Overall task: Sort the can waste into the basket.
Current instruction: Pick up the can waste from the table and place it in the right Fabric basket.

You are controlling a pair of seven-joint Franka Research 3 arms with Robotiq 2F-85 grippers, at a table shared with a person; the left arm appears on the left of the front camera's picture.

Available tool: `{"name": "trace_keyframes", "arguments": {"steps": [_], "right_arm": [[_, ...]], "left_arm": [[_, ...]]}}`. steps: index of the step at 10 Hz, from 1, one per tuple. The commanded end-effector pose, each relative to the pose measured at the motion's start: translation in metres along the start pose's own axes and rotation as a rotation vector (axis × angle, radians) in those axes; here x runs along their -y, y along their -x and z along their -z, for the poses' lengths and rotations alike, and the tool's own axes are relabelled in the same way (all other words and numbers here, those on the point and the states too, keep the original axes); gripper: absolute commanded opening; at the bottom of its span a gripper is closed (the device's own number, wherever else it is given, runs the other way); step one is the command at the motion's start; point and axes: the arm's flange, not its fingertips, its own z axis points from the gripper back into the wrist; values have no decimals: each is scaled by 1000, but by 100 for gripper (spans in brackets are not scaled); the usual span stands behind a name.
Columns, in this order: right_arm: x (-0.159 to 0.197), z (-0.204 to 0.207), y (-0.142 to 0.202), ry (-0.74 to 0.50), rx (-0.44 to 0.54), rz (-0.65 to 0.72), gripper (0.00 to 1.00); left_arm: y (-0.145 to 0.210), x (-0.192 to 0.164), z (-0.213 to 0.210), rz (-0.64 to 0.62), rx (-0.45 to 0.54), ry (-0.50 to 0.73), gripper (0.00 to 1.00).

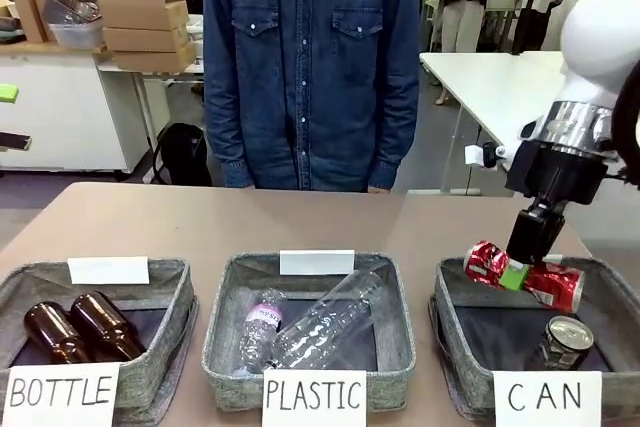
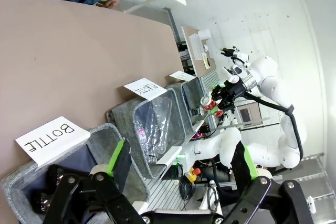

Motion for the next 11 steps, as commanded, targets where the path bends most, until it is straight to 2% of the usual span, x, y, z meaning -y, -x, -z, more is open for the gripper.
{"name": "trace_keyframes", "arguments": {"steps": [1, 2, 3, 4, 5, 11], "right_arm": [[4, -5, -16, -38, 49, 33, 0], [7, -5, -19, -47, 42, 42, 0], [11, -6, -21, -61, 40, 55, 46], [13, -4, -21, -50, 47, 71, 97], [14, -3, -22, -50, 42, 69, 100], [21, 1, -23, -70, 53, 90, 100]], "left_arm": [[1, 2, -2, 18, -7, 8, 100], [1, 2, -2, 18, -7, 8, 100], [1, 2, -2, 18, -7, 8, 100], [1, 2, -2, 18, -7, 8, 100], [1, 2, -2, 18, -7, 8, 100], [1, 2, -2, 18, -7, 8, 100]]}}
